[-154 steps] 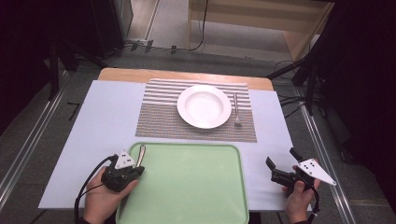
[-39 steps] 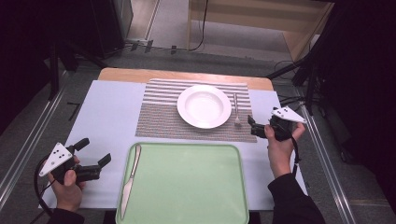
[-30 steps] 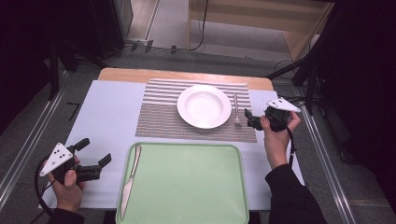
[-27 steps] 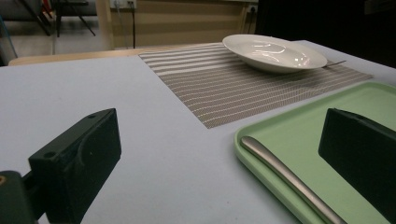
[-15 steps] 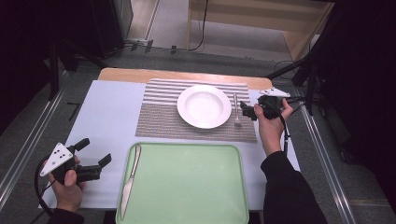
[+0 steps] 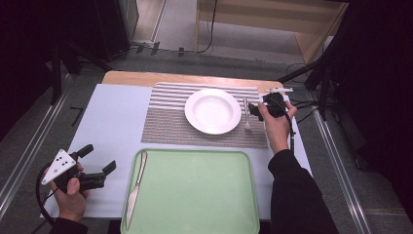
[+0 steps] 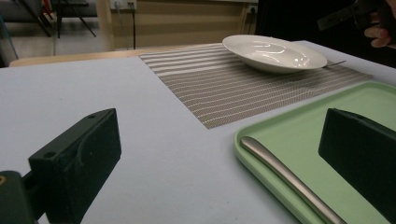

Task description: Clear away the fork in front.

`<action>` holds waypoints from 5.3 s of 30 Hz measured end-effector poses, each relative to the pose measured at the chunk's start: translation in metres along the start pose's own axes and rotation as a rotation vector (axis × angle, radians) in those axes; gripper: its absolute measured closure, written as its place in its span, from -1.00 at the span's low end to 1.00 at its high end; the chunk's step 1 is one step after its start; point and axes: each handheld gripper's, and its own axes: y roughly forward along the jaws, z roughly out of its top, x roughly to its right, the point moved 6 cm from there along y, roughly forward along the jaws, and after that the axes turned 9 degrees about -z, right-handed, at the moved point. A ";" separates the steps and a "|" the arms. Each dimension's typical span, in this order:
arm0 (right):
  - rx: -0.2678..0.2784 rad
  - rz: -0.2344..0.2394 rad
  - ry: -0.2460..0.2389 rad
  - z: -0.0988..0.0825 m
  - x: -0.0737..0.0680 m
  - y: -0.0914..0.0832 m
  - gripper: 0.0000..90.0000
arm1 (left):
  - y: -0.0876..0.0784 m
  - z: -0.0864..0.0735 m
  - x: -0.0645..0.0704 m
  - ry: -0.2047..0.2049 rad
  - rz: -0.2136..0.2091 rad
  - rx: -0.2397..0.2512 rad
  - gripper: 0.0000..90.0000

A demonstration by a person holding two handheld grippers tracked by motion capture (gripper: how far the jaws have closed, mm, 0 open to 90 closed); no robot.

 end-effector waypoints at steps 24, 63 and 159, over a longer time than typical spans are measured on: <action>-0.190 0.041 0.024 -0.016 -0.018 0.044 0.38 | 0.001 0.000 0.001 0.001 -0.009 -0.002 -1.00; -0.298 0.030 0.091 -0.019 -0.022 0.044 0.86 | 0.003 -0.001 0.001 0.003 -0.001 -0.010 -1.00; 0.202 0.348 0.038 -0.101 -0.071 -0.114 0.91 | 0.097 0.056 0.098 0.171 -0.176 -0.058 -1.00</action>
